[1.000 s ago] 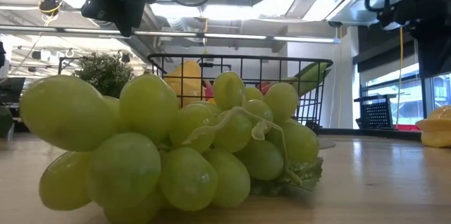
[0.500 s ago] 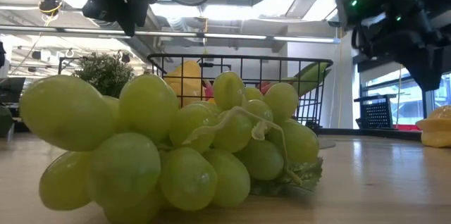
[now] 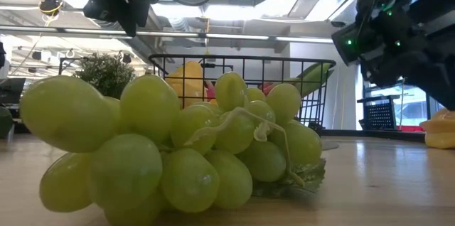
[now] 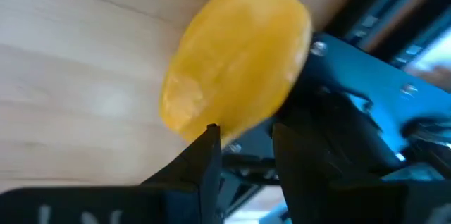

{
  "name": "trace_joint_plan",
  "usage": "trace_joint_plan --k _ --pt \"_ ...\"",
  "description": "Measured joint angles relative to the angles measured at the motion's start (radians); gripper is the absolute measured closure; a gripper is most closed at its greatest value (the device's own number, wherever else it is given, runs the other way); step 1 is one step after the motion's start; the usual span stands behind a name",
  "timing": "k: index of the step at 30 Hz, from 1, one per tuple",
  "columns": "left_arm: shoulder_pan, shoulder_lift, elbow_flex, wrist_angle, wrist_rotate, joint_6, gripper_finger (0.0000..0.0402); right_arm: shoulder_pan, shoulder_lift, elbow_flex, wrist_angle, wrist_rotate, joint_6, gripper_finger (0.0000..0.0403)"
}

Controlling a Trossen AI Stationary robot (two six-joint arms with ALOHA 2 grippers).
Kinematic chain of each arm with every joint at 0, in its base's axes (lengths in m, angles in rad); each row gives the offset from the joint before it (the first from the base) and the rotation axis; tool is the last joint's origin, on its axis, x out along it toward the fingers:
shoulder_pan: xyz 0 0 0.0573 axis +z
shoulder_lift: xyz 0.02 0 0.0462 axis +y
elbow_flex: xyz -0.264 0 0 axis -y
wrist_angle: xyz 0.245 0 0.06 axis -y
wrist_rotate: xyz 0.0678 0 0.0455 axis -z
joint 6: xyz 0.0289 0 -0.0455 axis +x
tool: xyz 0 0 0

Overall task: Build produce basket
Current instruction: Put the yellow starfruit into the black wire basket

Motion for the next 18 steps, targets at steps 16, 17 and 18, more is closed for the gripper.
trace_joint_plan --k 16,17,18 --pt "0.0 0.0 0.0 -0.001 0.001 0.016 0.0285 -0.016 0.023 -0.028 0.127 -0.041 0.002 0.0285" --pt "0.0 0.0 0.0 -0.001 0.001 0.025 0.0285 -0.016 0.025 -0.024 0.143 -0.038 -0.02 0.0289" --pt "0.0 0.0 0.0 -0.001 0.001 0.03 0.0285 -0.016 0.029 -0.023 0.149 -0.036 -0.025 0.0296"
